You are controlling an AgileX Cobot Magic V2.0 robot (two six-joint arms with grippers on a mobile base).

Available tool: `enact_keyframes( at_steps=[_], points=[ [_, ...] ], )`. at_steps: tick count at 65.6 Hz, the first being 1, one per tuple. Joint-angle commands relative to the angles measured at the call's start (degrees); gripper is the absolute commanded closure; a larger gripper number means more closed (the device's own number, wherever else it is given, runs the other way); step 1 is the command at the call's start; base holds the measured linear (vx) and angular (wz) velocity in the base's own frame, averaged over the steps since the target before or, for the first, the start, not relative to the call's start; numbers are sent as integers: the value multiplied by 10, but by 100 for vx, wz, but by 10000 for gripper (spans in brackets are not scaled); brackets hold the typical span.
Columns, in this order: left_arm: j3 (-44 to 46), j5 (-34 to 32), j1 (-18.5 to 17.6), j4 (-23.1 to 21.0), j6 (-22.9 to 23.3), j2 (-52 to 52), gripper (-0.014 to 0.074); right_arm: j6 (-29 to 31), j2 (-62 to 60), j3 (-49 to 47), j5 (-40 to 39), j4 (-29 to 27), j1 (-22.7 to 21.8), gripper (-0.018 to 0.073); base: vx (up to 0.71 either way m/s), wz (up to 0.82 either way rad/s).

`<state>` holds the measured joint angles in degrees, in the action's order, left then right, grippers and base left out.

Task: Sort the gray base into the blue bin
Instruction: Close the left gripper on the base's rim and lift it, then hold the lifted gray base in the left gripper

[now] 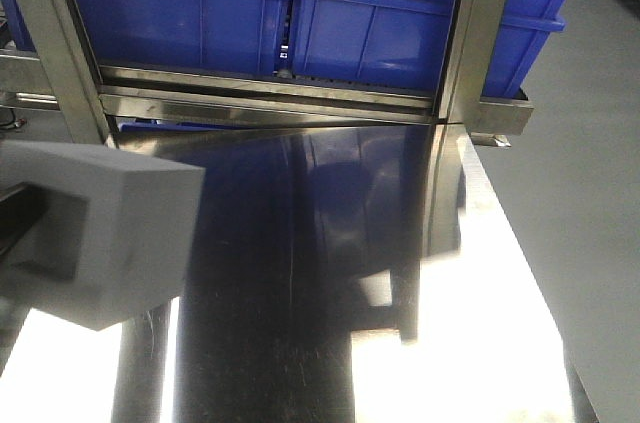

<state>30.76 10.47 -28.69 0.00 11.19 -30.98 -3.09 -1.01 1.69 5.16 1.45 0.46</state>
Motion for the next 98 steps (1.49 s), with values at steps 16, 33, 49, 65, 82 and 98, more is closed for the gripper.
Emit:
enact_keyframes(
  at_steps=[16,33,49,65,82,98],
  points=[
    [-14,-63,-1,-5,2,111,601,4,-4,1,-43,4,-2,564,0,0],
    [-14,-65,-1,-5,2,113,601,4,-4,1,-43,4,-2,564,0,0],
    [-14,-65,-1,-5,2,113,601,4,-4,1,-43,4,-2,564,0,0],
    [-14,-65,-1,-5,2,113,601,4,-4,1,-43,4,-2,564,0,0],
    [-14,-65,-1,-5,2,113,601,4,-4,1,-43,4,-2,564,0,0],
    [-14,-65,-1,-5,2,113,601,4,-4,1,-43,4,-2,564,0,0]
  ],
)
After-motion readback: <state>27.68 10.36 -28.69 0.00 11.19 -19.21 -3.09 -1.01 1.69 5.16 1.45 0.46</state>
